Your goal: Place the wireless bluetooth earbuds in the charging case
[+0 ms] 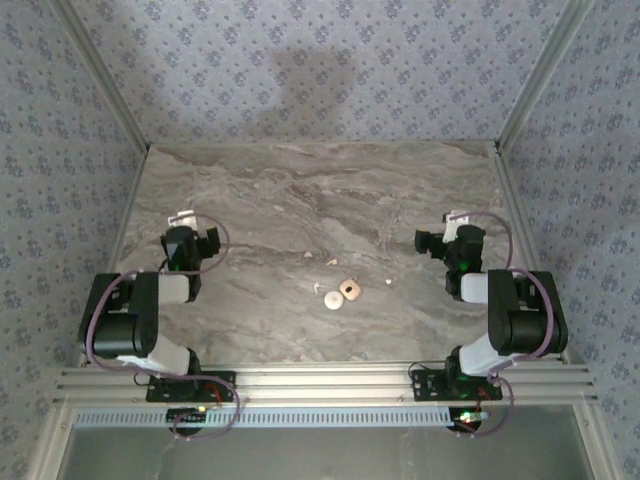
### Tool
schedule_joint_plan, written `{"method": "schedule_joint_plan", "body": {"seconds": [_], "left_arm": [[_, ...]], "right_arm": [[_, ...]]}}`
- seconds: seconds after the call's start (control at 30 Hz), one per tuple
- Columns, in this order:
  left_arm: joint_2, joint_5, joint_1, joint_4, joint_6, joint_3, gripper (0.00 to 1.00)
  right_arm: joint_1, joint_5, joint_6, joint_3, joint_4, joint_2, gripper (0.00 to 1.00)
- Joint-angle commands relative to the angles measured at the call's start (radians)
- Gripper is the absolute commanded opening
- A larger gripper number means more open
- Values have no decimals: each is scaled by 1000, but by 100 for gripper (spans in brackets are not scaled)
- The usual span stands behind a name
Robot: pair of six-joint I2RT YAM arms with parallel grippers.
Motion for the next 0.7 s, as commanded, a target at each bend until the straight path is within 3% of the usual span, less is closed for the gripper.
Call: {"method": "schedule_joint_plan", "body": {"seconds": [0.0, 0.1, 0.2, 0.37, 0.57, 0.67], "left_arm": [[-115, -38, -33, -155, 16, 70, 89], [-202, 4, -60, -303, -46, 134, 87], [-258, 51, -103, -471, -131, 211, 84], [-274, 125, -180, -702, -212, 310, 80], [-210, 241, -225, -945, -334, 401, 78], [-167, 286, -248, -1015, -348, 422, 76]], "right_arm": [[11, 29, 35, 162, -325, -110, 100], [24, -26, 70, 304, -626, -163, 100], [40, -173, 65, 413, -834, -185, 100], [109, -166, 244, 516, -1144, -190, 100], [350, -131, 443, 537, -1353, -165, 100], [451, -124, 584, 533, -1386, -136, 91]]}}
